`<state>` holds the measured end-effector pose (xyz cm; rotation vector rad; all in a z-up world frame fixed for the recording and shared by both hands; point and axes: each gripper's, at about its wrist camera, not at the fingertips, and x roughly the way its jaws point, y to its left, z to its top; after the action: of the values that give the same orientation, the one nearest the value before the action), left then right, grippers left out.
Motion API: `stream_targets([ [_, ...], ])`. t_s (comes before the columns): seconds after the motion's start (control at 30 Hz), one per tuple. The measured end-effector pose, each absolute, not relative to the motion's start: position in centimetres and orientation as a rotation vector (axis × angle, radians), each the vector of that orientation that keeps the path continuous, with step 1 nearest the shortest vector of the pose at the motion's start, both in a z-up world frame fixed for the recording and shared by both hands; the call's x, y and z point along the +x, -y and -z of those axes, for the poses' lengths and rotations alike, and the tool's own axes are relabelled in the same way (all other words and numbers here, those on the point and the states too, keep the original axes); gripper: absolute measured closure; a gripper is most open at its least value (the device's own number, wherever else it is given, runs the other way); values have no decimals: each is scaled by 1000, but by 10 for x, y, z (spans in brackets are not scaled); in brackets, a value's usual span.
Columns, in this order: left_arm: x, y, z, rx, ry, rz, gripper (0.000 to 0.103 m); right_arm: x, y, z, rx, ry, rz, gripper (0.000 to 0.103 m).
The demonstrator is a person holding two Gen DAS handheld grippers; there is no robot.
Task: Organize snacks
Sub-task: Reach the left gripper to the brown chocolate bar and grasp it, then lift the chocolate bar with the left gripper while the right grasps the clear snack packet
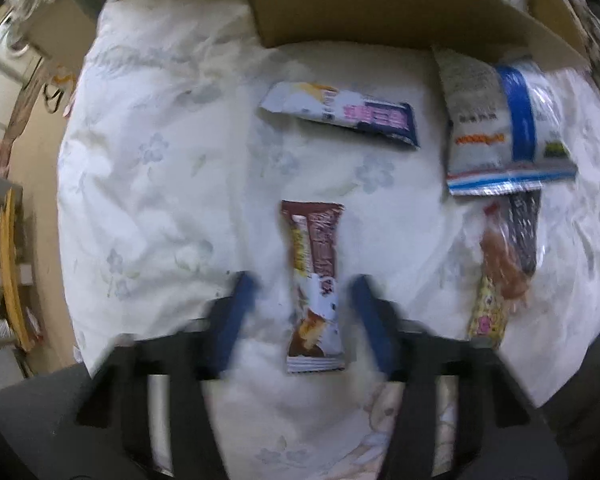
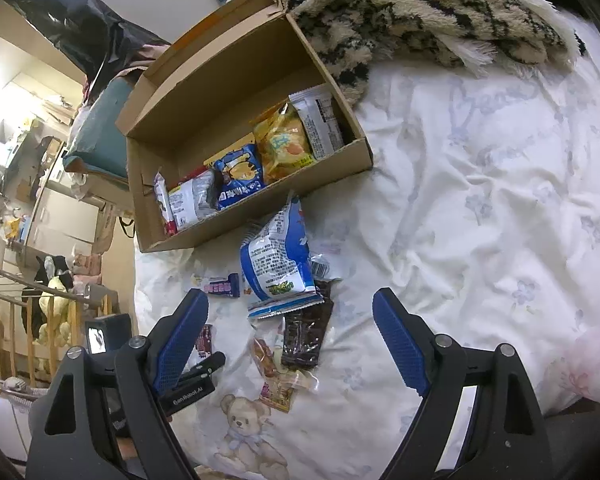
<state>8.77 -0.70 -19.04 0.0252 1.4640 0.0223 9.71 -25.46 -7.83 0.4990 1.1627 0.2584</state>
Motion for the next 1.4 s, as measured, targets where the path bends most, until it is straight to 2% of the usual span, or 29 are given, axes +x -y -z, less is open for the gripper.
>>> stream_targets([
  [0.03,86,8,190,36,-1466,-24,90,97,254,77,496,-1158,-261,16],
  [0.4,80,-12,143,-97,-1372,-61,91,96,217,88,338,-1226,-323,16],
  [0.67,79,-23,113,-106,-1287,-103,91,96,167,122,136,-1348,-384,17],
  [0.73,78,-22,111,-108,-1282,-101,91,94,150,132,33,-1369,-404,26],
  [0.9,77,-17,116,-106,-1277,-96,91,84,125,152,-108,-1413,-437,29],
  [0.97,78,-16,117,-101,-1277,-94,91,81,120,157,-157,-1415,-438,35],
  [1.07,80,-15,119,-100,-1279,-93,91,78,117,158,-213,-1394,-428,57],
  [1.1,80,-15,119,-100,-1279,-95,91,77,117,156,-221,-1383,-426,78],
  [1.13,81,-16,119,-99,-1280,-96,91,77,118,153,-211,-1379,-439,85],
  [1.4,79,-21,118,-102,-1266,-115,91,75,137,122,8,-1323,-564,87],
])
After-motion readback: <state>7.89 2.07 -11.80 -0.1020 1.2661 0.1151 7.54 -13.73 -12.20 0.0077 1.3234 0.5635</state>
